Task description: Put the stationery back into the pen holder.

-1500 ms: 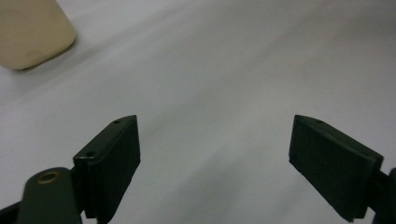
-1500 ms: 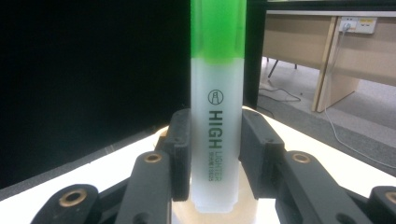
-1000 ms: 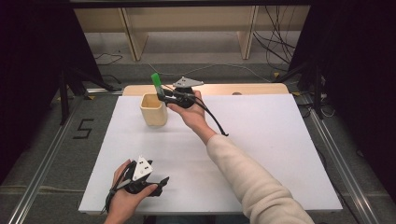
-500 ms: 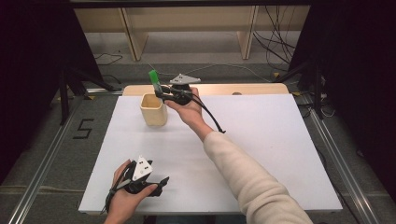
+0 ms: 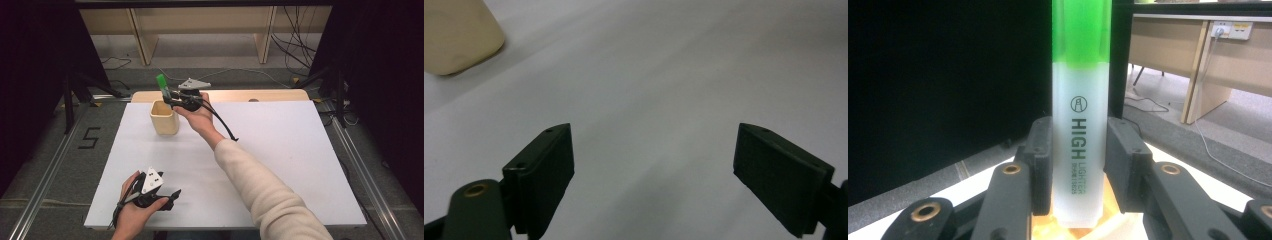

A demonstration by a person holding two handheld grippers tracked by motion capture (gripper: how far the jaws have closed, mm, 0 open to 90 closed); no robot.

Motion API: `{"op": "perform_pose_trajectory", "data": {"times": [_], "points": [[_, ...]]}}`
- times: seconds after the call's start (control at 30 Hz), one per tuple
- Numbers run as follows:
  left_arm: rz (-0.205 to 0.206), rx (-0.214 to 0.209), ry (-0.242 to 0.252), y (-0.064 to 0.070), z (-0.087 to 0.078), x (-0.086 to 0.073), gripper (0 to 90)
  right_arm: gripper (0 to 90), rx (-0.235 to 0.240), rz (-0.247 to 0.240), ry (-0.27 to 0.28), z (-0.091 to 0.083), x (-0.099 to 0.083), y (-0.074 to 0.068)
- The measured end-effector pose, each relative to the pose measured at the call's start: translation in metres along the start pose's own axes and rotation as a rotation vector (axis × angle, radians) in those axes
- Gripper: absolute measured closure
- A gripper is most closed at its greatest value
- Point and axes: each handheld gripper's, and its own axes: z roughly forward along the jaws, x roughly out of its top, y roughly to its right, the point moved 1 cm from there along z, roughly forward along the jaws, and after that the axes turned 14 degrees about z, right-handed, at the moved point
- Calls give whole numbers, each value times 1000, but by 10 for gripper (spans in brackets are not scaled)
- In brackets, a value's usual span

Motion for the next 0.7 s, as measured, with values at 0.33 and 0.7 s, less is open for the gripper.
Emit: {"op": "perform_pose_trajectory", "data": {"times": [0.33, 0.7], "points": [[-1, 0, 1, 0, 0, 0, 163, 661, 0, 5, -11, 4, -2, 0], [0, 0, 1, 0, 0, 0, 163, 660, 1, 0, -7, 9, -1, -1]]}}
